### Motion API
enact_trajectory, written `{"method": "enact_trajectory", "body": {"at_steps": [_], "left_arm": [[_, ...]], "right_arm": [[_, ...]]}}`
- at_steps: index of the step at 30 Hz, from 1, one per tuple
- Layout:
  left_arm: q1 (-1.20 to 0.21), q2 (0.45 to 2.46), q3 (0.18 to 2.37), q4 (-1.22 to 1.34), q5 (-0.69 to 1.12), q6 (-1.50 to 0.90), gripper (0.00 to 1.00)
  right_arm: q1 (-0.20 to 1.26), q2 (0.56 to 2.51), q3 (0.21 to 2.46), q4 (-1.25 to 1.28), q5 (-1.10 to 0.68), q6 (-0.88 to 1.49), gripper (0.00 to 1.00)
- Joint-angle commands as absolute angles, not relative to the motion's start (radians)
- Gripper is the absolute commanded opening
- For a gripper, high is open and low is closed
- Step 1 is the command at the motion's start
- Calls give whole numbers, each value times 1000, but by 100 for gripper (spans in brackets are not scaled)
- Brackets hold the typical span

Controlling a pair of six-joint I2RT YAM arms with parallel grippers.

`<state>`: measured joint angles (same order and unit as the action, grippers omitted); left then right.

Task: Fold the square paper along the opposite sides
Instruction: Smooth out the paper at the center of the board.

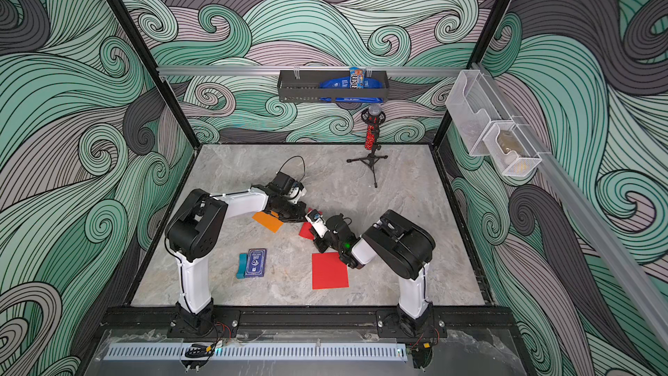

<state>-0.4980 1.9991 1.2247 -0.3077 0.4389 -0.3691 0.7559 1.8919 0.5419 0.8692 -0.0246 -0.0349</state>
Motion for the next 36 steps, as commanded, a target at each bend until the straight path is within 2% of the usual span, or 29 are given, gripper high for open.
{"method": "enact_trajectory", "body": {"at_steps": [1,21,27,31,36], "left_arm": [[-486,2052,1199,-391,312,-371,0],[-490,2036,1190,-389,286,-369,0],[-490,2036,1190,-389,285,-369,0],[-490,2039,1192,-391,282,-370,0],[-490,2041,1193,-390,284,-370,0]], "right_arm": [[783,1876,489,773,3,-29,12],[836,1767,396,694,58,-5,11],[794,1645,436,758,-17,13,11],[711,1727,560,744,-46,13,10],[688,1874,681,751,-20,-30,10]]}}
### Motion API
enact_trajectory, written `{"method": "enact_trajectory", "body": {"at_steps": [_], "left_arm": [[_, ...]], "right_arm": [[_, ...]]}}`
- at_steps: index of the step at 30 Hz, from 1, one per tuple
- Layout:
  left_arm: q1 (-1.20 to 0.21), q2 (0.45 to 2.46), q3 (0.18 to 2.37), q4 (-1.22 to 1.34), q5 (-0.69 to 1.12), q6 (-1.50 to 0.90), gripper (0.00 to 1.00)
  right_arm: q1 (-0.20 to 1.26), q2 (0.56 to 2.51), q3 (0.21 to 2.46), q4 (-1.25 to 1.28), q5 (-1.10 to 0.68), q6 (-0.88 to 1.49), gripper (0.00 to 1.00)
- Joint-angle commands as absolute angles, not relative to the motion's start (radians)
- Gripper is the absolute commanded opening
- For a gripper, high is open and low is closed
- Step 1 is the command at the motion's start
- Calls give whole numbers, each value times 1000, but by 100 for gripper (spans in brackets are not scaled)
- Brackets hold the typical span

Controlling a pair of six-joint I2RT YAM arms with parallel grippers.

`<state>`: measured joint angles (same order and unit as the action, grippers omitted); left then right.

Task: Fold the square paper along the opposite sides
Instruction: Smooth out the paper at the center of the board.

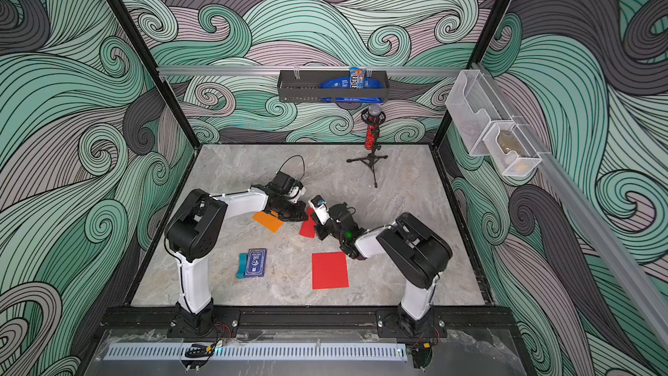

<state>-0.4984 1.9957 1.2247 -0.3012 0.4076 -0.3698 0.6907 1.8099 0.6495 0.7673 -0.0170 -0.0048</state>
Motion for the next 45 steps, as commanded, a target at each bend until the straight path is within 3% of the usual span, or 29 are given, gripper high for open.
{"method": "enact_trajectory", "body": {"at_steps": [1,45], "left_arm": [[-490,2044,1193,-391,285,-371,0],[-490,2000,1186,-399,230,-370,0]], "right_arm": [[685,1897,696,746,-13,-36,10],[570,2038,821,554,74,48,9]]}}
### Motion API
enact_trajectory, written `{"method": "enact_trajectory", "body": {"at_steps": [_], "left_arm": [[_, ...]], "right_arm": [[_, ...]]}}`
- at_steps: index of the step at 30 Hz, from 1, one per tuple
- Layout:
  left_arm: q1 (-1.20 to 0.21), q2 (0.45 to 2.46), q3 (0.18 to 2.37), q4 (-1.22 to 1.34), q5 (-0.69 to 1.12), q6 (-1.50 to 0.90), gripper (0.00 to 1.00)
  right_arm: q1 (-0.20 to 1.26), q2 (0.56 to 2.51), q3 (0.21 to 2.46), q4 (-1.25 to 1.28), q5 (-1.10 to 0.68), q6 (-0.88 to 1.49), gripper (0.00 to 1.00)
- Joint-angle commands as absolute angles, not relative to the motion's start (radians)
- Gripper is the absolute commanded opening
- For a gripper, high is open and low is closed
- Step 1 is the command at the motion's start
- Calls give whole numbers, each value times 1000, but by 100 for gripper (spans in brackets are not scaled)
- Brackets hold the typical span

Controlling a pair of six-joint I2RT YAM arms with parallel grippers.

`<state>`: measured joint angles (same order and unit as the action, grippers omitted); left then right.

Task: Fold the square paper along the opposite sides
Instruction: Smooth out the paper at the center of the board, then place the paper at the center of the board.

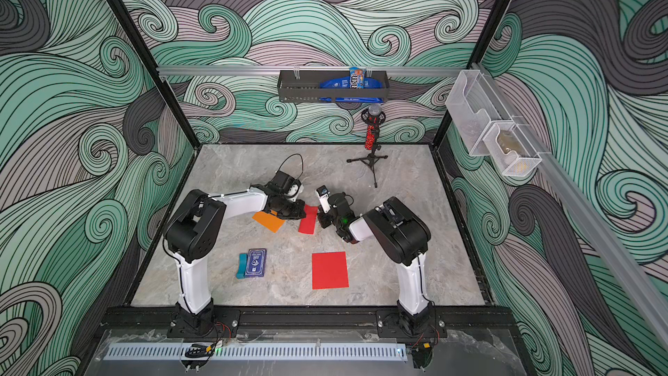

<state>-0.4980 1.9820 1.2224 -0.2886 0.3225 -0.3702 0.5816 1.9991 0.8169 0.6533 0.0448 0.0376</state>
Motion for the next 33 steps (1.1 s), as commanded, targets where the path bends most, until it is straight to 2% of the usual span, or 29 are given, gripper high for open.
{"method": "enact_trajectory", "body": {"at_steps": [1,5,7,13,16,20,25,30,33], "left_arm": [[-491,1995,1186,-397,231,-370,0],[-493,2000,1187,-390,269,-369,0],[-491,1996,1197,-390,317,-375,0],[-451,1919,1222,-307,571,-459,0],[-429,1897,1227,-241,695,-514,0],[-399,1867,1210,-167,797,-575,0],[-359,1828,1170,-60,885,-658,0],[-348,1815,1132,42,942,-725,0],[-345,1815,1116,80,962,-753,0]], "right_arm": [[567,2039,826,548,73,48,9],[558,2013,844,485,68,55,12],[557,1951,842,432,28,88,17],[525,1700,769,333,-247,287,40],[486,1613,742,317,-377,415,46],[420,1569,735,317,-547,576,50],[358,1627,764,319,-752,718,50],[356,1706,775,373,-841,791,50],[356,1717,734,544,-881,907,49]]}}
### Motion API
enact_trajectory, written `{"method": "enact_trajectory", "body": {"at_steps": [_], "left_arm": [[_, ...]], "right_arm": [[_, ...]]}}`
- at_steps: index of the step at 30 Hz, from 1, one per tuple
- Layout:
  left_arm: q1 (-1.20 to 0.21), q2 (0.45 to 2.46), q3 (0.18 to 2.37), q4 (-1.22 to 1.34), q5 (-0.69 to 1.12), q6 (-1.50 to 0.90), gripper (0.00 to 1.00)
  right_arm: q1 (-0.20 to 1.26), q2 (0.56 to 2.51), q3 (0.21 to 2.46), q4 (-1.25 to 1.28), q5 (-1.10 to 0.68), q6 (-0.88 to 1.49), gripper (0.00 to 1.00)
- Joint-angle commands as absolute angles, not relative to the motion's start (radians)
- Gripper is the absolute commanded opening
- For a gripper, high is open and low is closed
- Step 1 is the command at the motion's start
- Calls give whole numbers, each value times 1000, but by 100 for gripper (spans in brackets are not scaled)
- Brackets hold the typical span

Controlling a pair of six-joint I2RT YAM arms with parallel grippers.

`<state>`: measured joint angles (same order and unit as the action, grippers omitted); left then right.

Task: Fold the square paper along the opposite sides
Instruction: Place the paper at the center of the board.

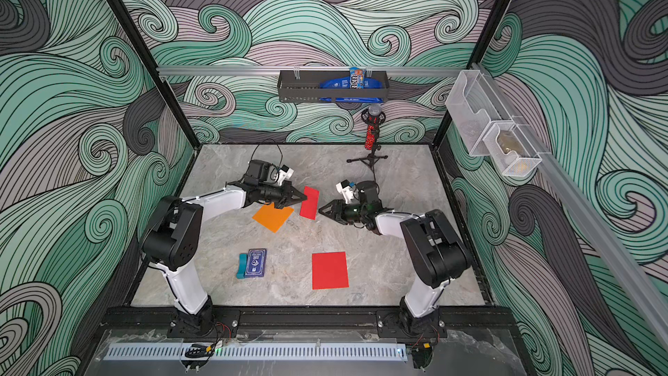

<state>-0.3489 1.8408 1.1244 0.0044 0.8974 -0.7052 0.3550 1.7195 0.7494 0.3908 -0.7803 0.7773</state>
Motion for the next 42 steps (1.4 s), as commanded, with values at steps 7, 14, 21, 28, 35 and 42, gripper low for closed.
{"method": "enact_trajectory", "body": {"at_steps": [7,14,21,28,35,42], "left_arm": [[-339,1825,1096,157,987,-809,0],[-339,1829,1069,239,1003,-865,0],[-328,1831,1069,241,998,-860,0],[-322,1827,1057,231,981,-843,0],[-321,1820,1067,201,957,-822,13],[-293,1702,1045,-16,778,-655,60]], "right_arm": [[363,1750,697,723,-912,1026,45],[379,1787,721,738,-936,1043,42],[381,1771,699,784,-949,1054,27],[376,1761,706,710,-937,996,4],[365,1765,753,595,-925,917,0],[281,1894,902,397,-885,735,0]]}}
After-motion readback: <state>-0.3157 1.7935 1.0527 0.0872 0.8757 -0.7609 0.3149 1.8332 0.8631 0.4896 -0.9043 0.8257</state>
